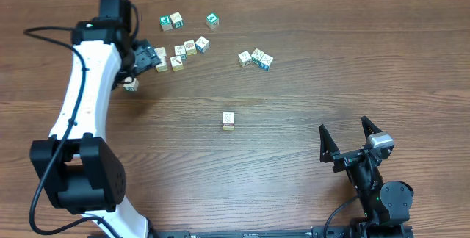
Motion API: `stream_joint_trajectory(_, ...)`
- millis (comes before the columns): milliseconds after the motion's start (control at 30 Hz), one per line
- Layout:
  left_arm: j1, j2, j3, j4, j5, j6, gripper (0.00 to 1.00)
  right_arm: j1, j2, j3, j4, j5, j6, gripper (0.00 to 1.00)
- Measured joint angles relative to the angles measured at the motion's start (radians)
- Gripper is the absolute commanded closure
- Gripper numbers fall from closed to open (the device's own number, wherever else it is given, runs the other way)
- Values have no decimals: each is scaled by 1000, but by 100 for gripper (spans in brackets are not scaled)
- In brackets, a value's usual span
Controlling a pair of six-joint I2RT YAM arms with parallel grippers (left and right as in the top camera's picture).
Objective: Form a tower
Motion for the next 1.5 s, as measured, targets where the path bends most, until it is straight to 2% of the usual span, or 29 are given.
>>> stream_joint_trajectory(1233, 21, 0, 0, 0, 0, 0, 0, 0, 0, 0, 1, 0, 0, 0)
stream_joint_trajectory(1500, 21, 0, 0, 0, 0, 0, 0, 0, 0, 0, 58, 0, -1, 0)
